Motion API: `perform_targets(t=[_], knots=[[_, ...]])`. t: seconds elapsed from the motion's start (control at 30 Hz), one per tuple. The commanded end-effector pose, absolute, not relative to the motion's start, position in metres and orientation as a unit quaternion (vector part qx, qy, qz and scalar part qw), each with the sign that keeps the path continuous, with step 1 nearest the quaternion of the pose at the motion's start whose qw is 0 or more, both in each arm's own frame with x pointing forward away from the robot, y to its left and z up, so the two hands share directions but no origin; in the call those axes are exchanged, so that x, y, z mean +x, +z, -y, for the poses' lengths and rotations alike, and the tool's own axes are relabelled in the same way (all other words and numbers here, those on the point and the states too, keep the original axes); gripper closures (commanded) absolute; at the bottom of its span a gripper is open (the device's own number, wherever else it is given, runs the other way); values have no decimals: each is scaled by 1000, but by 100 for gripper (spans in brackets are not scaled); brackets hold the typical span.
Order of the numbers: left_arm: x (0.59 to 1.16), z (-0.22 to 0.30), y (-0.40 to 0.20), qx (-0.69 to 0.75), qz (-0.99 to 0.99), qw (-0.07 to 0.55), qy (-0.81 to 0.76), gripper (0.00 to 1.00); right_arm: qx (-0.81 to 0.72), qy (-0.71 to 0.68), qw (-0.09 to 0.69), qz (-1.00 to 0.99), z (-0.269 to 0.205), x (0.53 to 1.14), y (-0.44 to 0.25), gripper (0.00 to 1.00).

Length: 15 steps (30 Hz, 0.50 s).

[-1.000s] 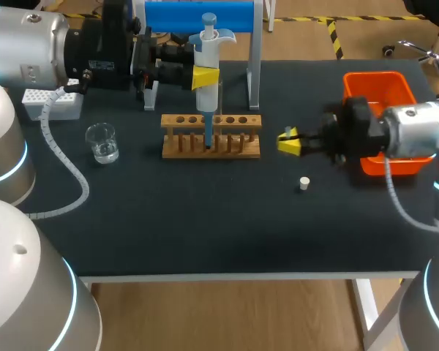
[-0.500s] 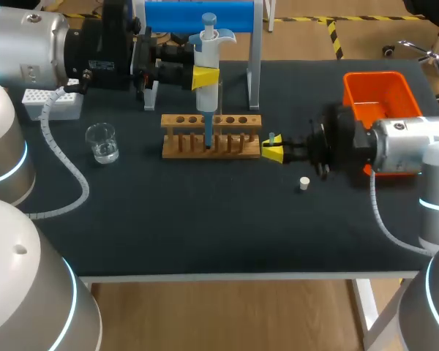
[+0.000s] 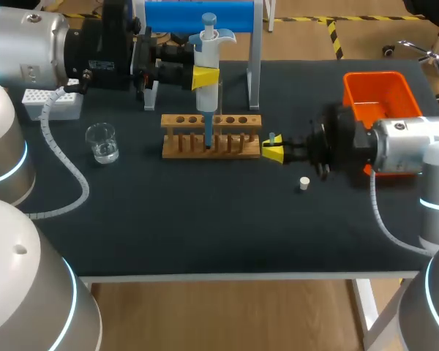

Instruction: Invert the test tube, pick up the pipette, mount the tip to pipette, aspirate from beaker and dispense into the tube, eject the tip, return the pipette, and cap with the stopper.

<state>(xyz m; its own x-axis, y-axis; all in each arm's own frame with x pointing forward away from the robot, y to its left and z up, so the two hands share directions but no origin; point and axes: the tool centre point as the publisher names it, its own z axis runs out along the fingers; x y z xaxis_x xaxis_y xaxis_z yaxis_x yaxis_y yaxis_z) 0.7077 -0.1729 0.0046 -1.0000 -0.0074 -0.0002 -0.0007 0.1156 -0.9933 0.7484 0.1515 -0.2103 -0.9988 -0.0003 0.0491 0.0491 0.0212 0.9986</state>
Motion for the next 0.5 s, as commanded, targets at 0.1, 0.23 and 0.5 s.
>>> perform_targets(t=[0.1,0.23,0.5], knots=[[707,173,5,-4,-747,3,-664,100,-18,-703,22,710,-176,731,-207,100],[707,173,5,-4,-747,3,-664,100,-11,-704,23,710,-191,725,-203,100],[707,173,5,-4,-747,3,-664,100,-10,-707,22,707,-213,720,-201,100]])
